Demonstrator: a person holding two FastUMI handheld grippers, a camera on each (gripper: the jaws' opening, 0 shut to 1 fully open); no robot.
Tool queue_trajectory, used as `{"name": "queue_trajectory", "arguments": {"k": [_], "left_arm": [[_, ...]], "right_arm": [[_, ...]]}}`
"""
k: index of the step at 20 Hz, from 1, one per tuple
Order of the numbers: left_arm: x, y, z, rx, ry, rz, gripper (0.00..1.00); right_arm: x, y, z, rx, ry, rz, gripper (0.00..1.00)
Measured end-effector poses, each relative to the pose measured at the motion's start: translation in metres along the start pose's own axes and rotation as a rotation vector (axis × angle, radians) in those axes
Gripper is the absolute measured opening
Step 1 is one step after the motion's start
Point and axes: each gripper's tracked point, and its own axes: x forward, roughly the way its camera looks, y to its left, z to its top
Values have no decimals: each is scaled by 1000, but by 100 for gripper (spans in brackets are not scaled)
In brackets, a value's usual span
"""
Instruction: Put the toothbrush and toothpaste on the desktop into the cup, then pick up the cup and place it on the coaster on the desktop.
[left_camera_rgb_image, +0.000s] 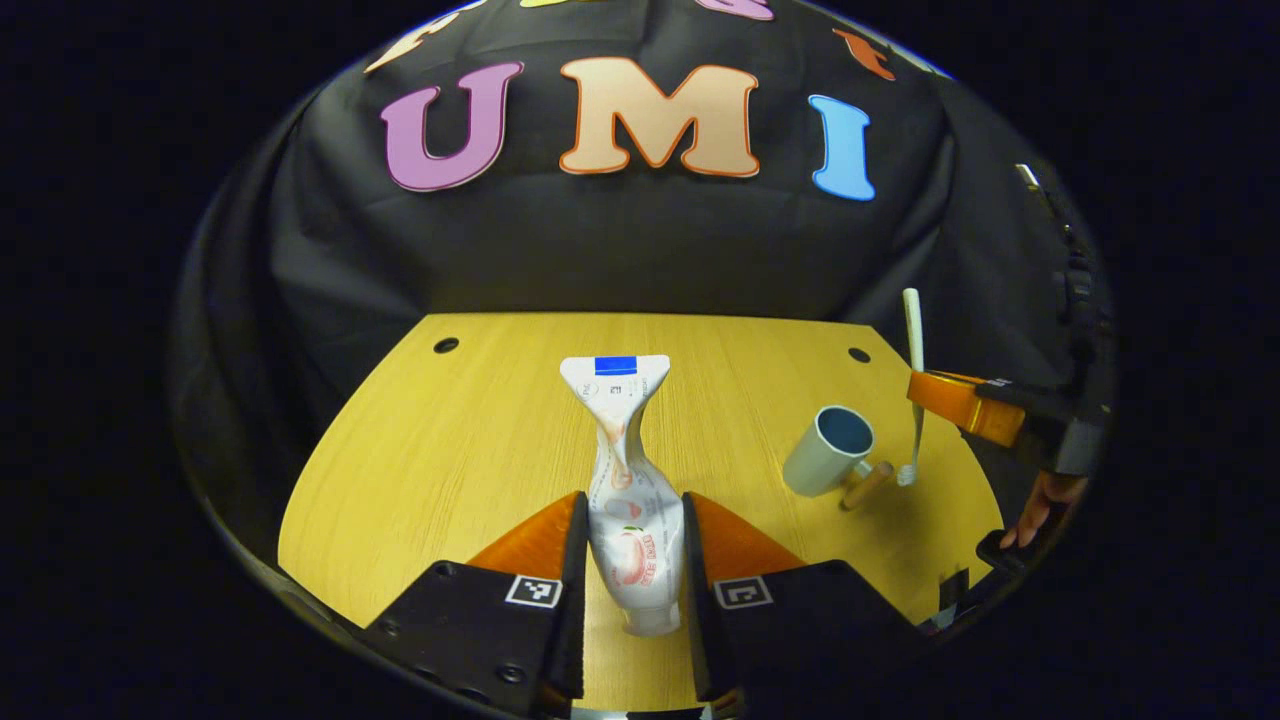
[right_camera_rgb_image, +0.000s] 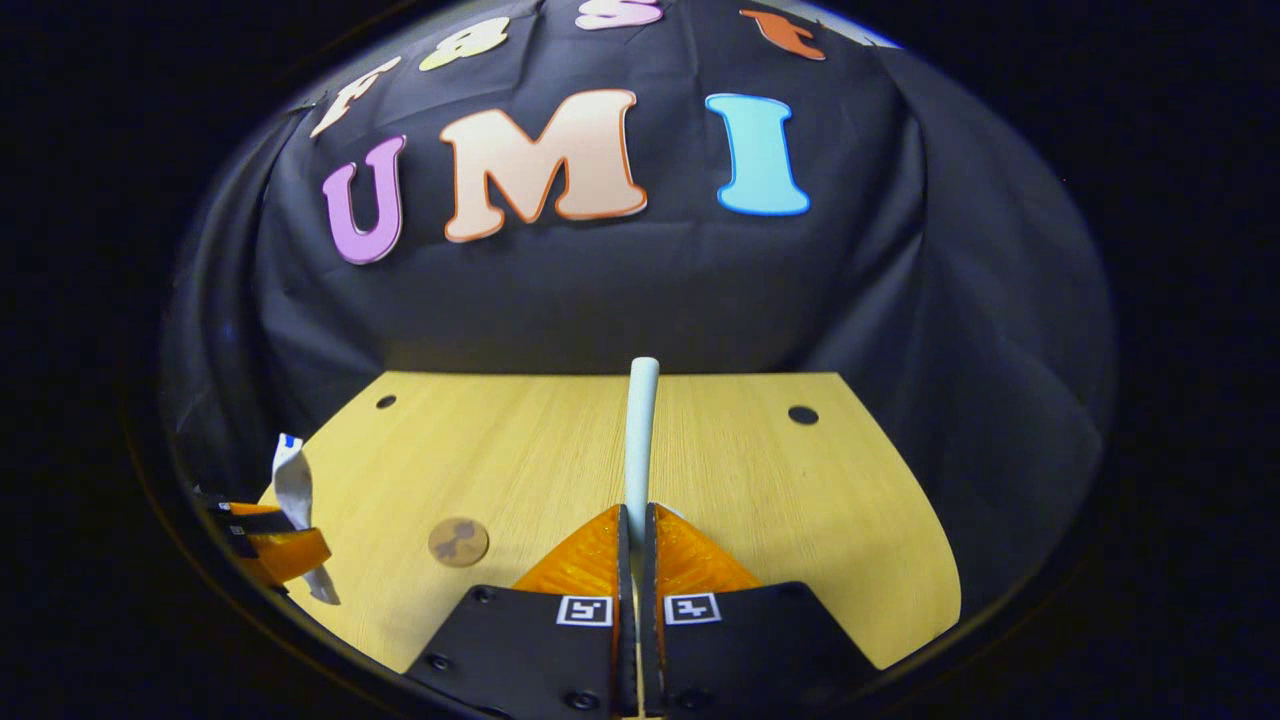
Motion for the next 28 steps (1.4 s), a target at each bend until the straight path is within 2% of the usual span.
{"name": "queue_trajectory", "arguments": {"k": [4, 7, 11, 14, 17, 24, 26, 27, 28], "left_arm": [[-5, -1, 9, -14, -41, 2, 41], [-6, 0, 11, -32, -55, 17, 40], [-9, 0, 13, -71, -73, 33, 40], [-3, 0, 8, -88, -71, 38, 40], [-1, 0, 7, -91, -76, 41, 40], [-1, -1, 7, -85, -69, 44, 40], [-1, -2, 9, -87, -76, 43, 40], [0, -3, 9, -84, -76, 43, 40], [0, -4, 9, -83, -73, 40, 41]], "right_arm": [[31, -3, 24, -19, -157, 16, 5], [47, -2, 19, -2, -206, 41, 5], [62, 2, 8, -39, -277, 54, 5], [79, 8, -7, -69, -276, 68, 5], [85, 7, -17, -110, -284, 44, 5], [93, 1, -47, -86, -200, 36, 10], [90, 1, -49, -69, -189, 44, 20], [89, 1, -49, -66, -185, 46, 30], [87, 1, -51, -66, -181, 51, 33]]}}
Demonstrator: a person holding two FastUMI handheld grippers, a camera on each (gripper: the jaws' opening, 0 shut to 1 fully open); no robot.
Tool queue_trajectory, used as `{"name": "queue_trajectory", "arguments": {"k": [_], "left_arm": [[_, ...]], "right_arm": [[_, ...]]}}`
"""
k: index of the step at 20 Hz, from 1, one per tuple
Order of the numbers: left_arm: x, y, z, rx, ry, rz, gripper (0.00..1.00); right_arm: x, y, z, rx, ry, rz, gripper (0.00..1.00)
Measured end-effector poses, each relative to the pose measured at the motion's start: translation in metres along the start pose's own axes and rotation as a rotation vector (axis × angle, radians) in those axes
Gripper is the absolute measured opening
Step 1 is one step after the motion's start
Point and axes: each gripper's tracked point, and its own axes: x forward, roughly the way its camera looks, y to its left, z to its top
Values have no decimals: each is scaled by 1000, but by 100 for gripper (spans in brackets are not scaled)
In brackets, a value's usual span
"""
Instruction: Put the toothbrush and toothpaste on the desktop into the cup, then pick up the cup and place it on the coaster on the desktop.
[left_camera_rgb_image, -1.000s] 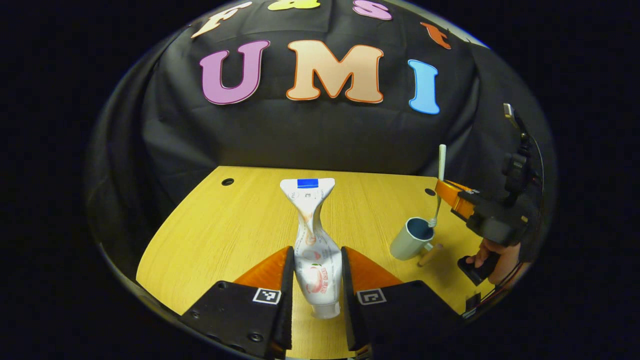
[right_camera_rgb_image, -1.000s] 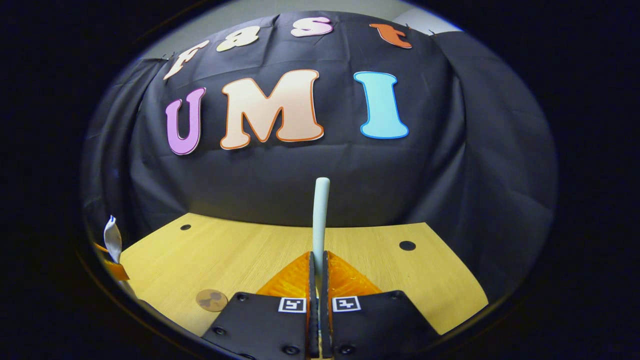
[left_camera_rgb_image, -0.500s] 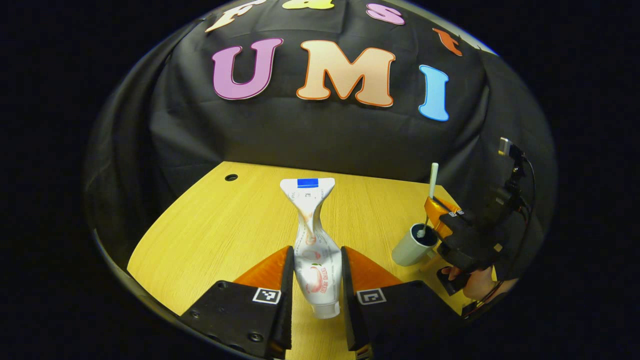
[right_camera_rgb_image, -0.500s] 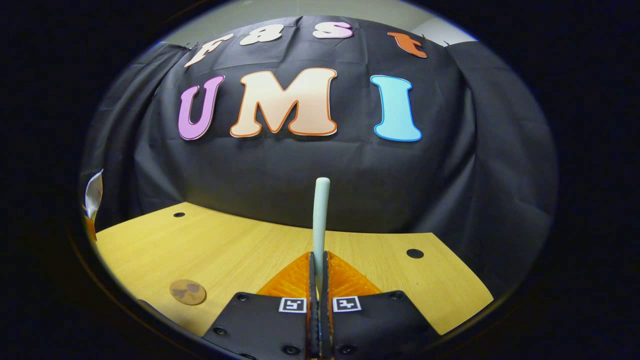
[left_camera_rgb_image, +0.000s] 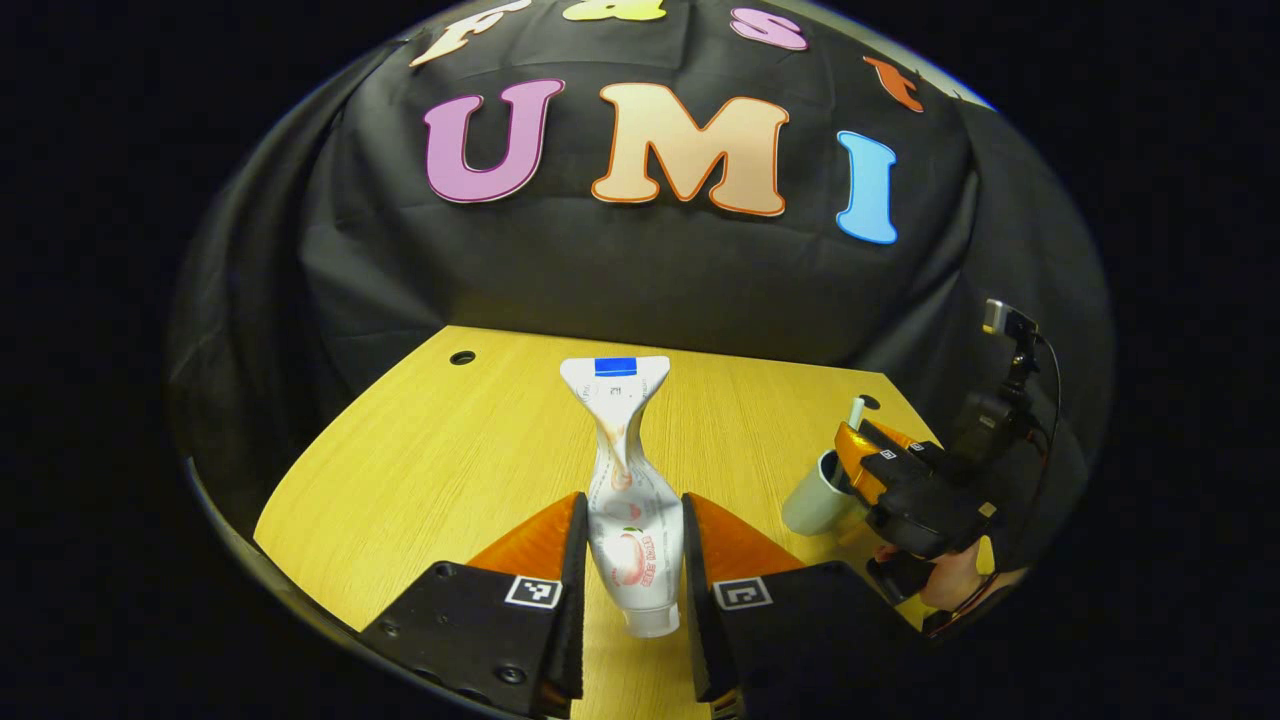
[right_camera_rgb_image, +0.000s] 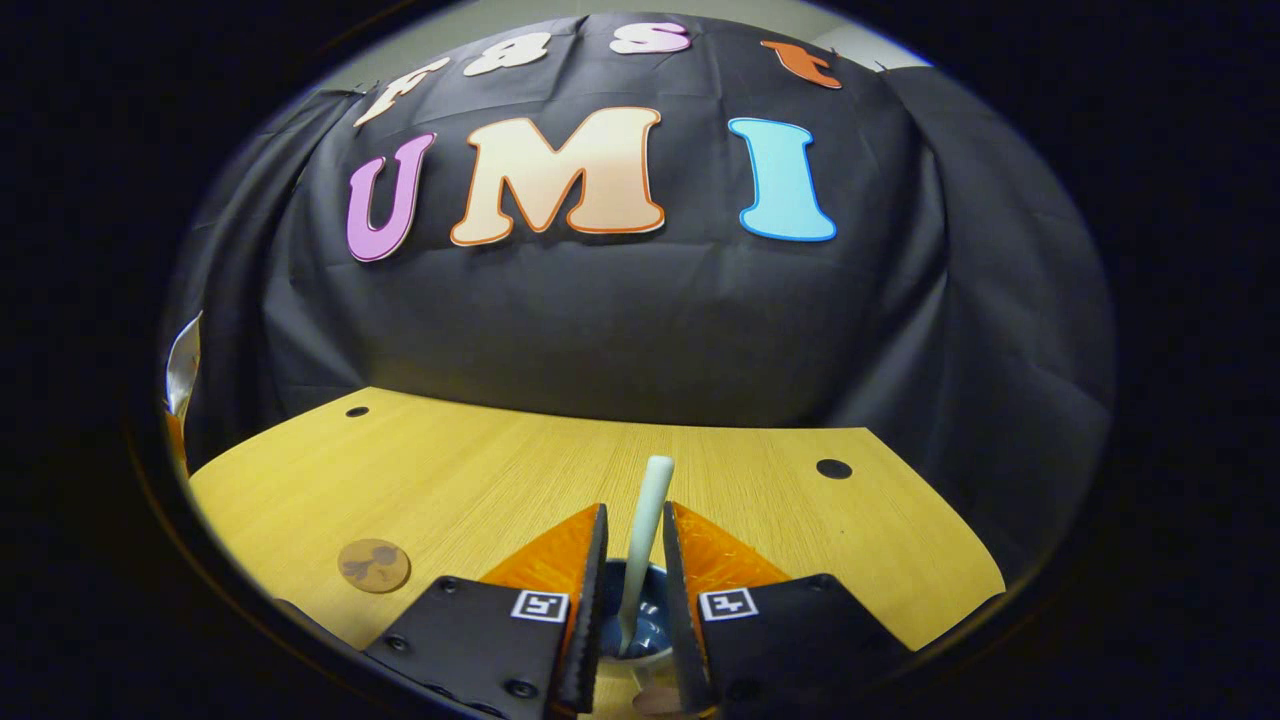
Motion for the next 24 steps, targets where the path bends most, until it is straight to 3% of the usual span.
{"name": "queue_trajectory", "arguments": {"k": [3, 6, 7, 8, 10, 16, 24], "left_arm": [[5, -16, 6, -2, -23, -29, 40], [10, -35, 17, 0, -85, -73, 40], [13, -43, 22, 2, -108, -88, 40], [18, -50, 27, 3, -128, -101, 40], [27, -64, 35, 2, -167, -125, 40], [57, -106, 57, 12, -262, -174, 40], [92, -170, 66, -6, -340, -274, 40]], "right_arm": [[-12, -1, 6, 14, 5, 7, 43], [-35, -6, 22, 30, -1, 6, 60], [-45, -9, 29, 31, -7, 4, 72], [-54, -13, 34, 31, -14, 0, 72], [-71, -21, 44, 36, -23, -9, 83], [-113, -57, 56, 49, -28, -57, 89], [-153, -99, 25, 83, 18, -115, 90]]}}
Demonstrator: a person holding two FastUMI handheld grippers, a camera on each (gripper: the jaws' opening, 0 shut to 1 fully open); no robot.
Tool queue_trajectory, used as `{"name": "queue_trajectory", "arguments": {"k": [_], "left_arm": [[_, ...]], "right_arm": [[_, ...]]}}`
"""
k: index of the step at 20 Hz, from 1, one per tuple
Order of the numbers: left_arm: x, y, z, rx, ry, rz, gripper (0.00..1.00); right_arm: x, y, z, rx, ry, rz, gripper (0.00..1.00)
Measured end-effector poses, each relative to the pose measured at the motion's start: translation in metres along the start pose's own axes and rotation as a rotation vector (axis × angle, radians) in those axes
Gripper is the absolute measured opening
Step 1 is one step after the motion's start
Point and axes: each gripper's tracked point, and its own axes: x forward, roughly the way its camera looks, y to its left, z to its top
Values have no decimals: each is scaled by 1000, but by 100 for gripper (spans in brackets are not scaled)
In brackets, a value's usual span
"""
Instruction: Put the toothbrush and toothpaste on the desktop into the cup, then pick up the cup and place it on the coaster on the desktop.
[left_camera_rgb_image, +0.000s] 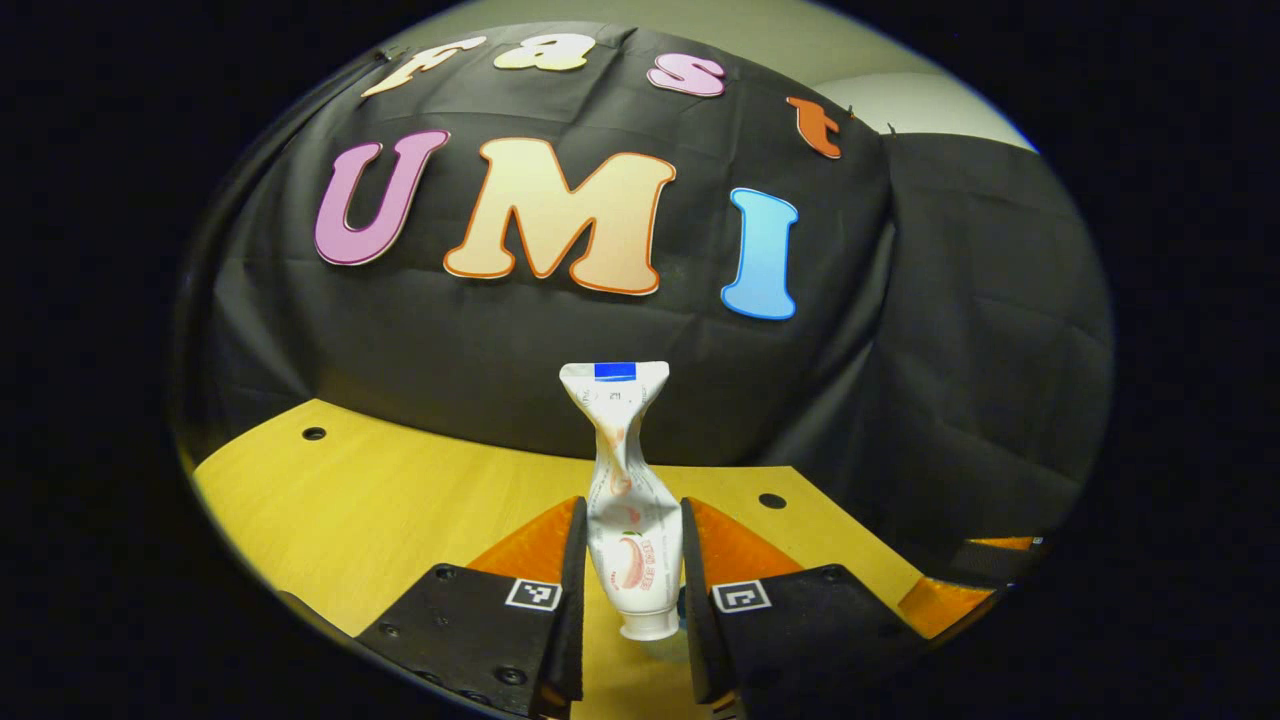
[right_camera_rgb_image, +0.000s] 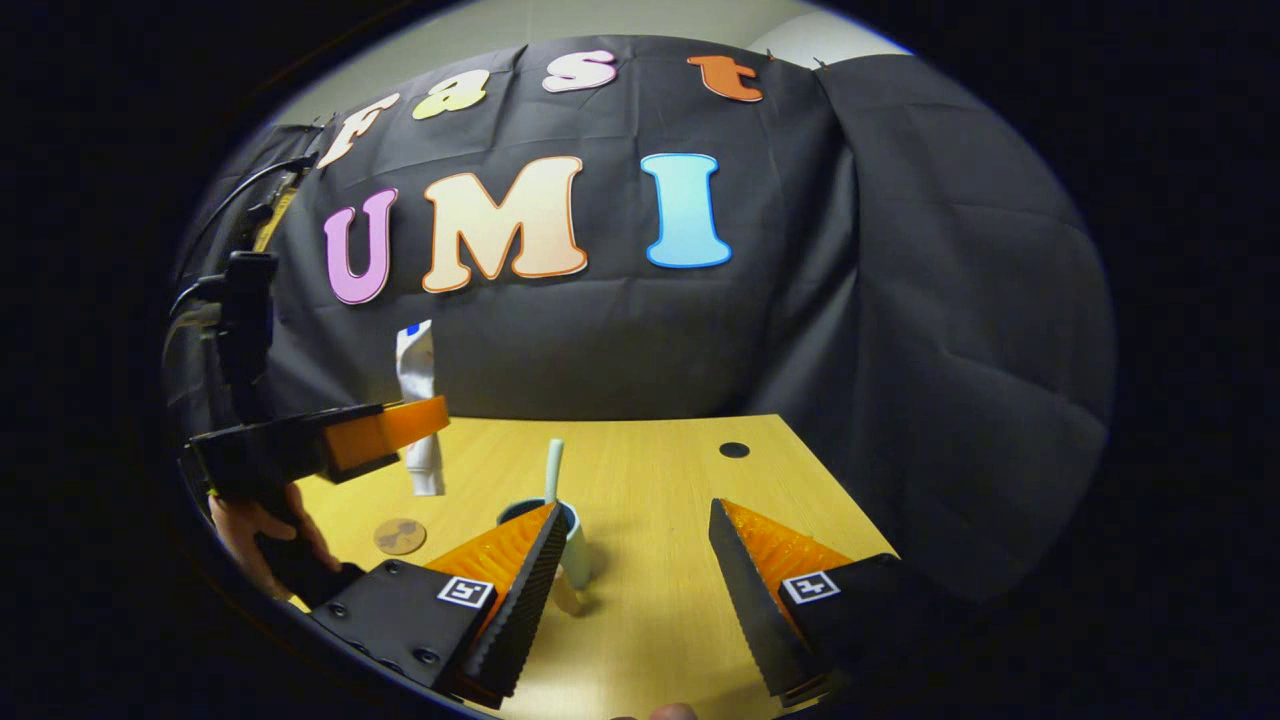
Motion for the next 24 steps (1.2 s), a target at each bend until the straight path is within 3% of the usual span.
{"name": "queue_trajectory", "arguments": {"k": [8, 17, 22, 24], "left_arm": [[27, -39, -27, 74, -22, -65, 40], [31, -39, -64, 143, 11, -48, 42], [28, -37, -89, 170, 59, -34, 50], [26, -38, -83, 189, 19, -36, 51]], "right_arm": [[-11, -30, -27, 29, 47, -45, 89], [-19, -55, -49, 6, 96, -74, 90], [-20, -55, -58, 0, 121, -74, 90], [-22, -53, -60, -4, 127, -69, 90]]}}
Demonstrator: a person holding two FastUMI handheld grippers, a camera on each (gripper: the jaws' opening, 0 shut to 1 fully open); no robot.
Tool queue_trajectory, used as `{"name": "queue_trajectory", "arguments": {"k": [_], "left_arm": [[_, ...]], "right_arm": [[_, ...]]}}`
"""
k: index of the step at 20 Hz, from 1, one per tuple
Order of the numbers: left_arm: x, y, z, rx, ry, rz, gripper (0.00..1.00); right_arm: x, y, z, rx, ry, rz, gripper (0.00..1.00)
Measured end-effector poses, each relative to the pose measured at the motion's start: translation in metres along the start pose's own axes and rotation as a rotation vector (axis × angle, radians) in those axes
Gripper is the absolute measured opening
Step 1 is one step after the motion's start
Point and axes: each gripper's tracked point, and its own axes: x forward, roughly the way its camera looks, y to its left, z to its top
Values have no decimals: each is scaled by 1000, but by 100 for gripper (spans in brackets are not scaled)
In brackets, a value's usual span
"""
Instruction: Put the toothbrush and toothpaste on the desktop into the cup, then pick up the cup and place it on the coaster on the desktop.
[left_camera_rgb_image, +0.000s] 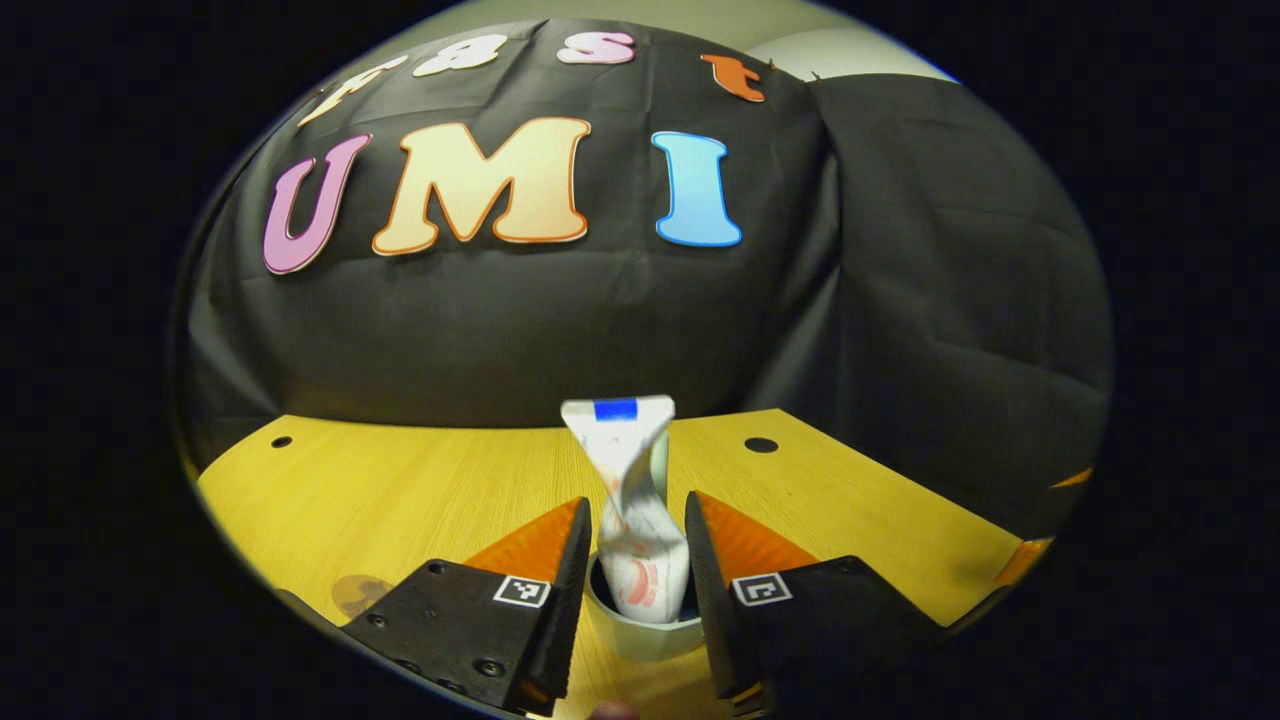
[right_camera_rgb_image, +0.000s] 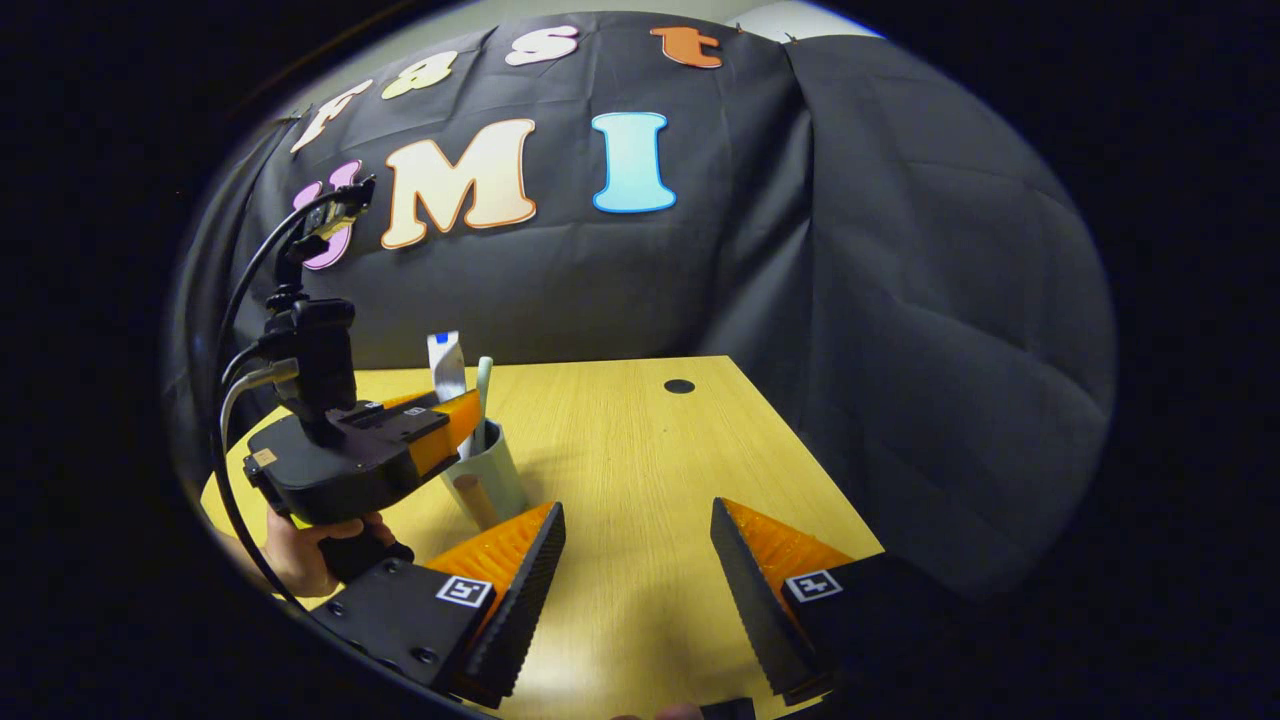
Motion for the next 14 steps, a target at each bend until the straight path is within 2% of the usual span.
{"name": "queue_trajectory", "arguments": {"k": [5, 9, 14], "left_arm": [[-7, 0, 9, 22, -14, 1, 51], [-19, 14, 18, 14, -15, 36, 51], [-54, 44, 54, 10, -18, 101, 51]], "right_arm": [[1, 9, 7, 4, 0, 17, 90], [3, 21, 21, -12, -17, 46, 93], [8, 47, 42, -21, -5, 104, 95]]}}
